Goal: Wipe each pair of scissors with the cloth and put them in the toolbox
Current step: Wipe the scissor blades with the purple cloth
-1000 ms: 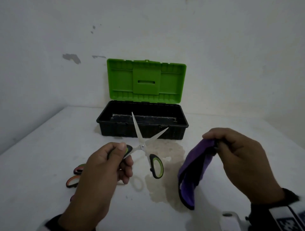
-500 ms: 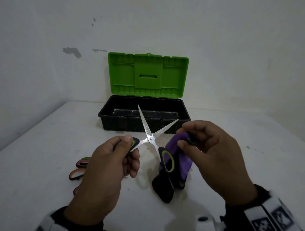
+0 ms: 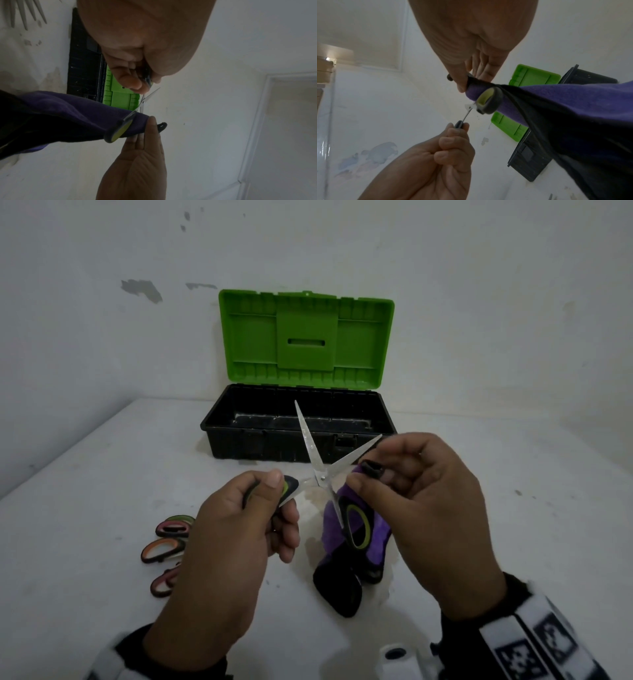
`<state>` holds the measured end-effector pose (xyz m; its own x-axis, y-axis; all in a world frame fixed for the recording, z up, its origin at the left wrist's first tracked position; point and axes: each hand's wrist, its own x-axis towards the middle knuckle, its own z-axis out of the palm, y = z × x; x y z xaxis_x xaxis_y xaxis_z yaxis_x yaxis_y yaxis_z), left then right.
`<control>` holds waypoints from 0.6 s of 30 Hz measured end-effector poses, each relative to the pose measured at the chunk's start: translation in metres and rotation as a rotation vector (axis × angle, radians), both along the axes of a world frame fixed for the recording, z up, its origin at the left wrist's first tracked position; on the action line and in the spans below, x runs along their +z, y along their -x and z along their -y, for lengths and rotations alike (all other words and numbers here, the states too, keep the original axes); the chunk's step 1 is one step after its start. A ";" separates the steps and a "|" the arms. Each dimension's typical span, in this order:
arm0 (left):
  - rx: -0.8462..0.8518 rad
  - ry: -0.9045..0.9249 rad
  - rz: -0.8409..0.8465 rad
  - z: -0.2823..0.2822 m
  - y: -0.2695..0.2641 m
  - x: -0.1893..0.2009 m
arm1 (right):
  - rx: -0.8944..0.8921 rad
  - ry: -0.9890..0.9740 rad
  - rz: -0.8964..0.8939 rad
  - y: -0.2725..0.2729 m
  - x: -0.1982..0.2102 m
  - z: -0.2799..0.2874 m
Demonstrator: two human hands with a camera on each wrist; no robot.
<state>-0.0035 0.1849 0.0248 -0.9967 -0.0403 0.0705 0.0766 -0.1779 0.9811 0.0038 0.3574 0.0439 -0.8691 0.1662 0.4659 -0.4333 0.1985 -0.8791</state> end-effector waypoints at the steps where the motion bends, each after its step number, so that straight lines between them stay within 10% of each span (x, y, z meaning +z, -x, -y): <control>1: 0.003 -0.006 0.002 -0.001 0.000 0.000 | -0.020 -0.001 -0.005 0.000 0.000 0.001; 11: 0.015 -0.076 0.060 -0.002 0.003 -0.004 | -0.019 -0.333 -0.007 -0.001 -0.011 -0.004; 18: 0.059 -0.090 0.052 0.010 0.007 -0.004 | 0.037 0.349 0.076 0.012 -0.004 -0.013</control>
